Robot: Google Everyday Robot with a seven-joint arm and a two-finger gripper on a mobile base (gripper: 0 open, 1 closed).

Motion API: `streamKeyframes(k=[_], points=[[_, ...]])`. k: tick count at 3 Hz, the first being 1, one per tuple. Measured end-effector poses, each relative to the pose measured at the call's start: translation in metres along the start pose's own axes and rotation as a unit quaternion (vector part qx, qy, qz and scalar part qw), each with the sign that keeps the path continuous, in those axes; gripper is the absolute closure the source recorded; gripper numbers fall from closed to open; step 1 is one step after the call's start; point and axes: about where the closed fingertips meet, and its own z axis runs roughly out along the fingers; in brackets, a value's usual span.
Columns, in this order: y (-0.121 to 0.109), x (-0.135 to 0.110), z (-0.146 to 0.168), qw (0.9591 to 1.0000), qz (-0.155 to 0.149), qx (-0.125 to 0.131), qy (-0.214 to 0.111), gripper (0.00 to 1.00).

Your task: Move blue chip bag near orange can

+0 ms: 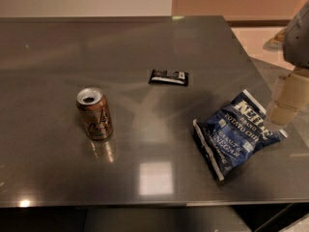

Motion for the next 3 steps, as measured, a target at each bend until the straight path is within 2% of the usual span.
streamKeyframes(k=[2,3], points=[[0.000,-0.001,0.001,1.0000,-0.005,-0.003,-0.004,0.00],[0.005,0.000,0.017,0.9992,-0.026,-0.027,-0.017,0.00]])
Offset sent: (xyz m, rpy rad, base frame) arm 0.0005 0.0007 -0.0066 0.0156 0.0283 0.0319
